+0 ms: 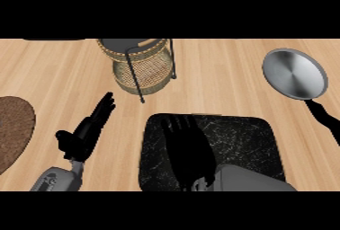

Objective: Pick the bell pepper from the tray and place it in the tiered basket

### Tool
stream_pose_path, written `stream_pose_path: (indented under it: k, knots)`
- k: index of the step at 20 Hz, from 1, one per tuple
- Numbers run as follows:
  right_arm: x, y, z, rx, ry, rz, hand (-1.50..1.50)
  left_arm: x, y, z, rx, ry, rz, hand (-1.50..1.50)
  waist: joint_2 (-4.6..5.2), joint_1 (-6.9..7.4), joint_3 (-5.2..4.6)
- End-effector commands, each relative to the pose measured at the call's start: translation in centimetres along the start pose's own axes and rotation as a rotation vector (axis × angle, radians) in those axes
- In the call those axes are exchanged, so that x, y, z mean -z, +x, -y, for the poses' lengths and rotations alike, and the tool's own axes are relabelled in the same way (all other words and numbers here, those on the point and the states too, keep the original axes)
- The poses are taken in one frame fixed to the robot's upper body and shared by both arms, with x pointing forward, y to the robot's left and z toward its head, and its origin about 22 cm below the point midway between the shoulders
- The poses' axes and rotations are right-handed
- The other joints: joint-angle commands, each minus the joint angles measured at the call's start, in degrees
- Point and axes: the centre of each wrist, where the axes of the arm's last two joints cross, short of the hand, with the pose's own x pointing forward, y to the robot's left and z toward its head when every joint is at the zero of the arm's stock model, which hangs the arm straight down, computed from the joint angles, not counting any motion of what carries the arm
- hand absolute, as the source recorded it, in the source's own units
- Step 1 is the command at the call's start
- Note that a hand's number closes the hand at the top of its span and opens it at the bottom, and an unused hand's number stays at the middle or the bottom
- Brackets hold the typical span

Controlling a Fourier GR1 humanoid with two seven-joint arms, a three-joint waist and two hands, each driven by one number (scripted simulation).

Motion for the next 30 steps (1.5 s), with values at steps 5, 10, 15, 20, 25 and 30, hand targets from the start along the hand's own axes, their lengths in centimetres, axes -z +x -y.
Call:
stream_pose_path:
  k: [5,10,15,20,25,30]
  knots:
    - [1.1,-1.3,-3.5,-0.022,0.015,-0.235,-1.5,-0.8,0.1,0.7,-0.002,-0.005,0.015,0.0,0.0,0.2,0.05]
    - [2.0,-1.6,-4.0,-0.011,0.04,-0.235,-1.5,-0.1,-0.7,1.7,0.005,-0.009,-0.013,0.0,0.19,0.22,0.03]
    - [2.8,-0.6,-5.0,-0.006,0.046,-0.229,-1.5,0.6,1.1,0.0,0.005,-0.013,0.011,0.0,0.21,0.42,0.03]
    - [4.8,-4.1,-4.5,0.014,0.035,-0.212,-1.5,-0.3,-0.9,1.6,0.011,-0.001,0.006,0.0,0.24,0.6,0.05]
    - [4.1,-2.0,-7.5,0.109,-0.006,-0.108,1.5,0.4,-0.1,2.3,0.001,-0.014,0.012,0.0,0.23,0.61,0.07]
    - [4.7,-1.2,-7.3,0.081,-0.069,-0.05,1.5,2.3,0.0,0.9,0.001,-0.012,0.005,0.0,0.28,0.37,0.04]
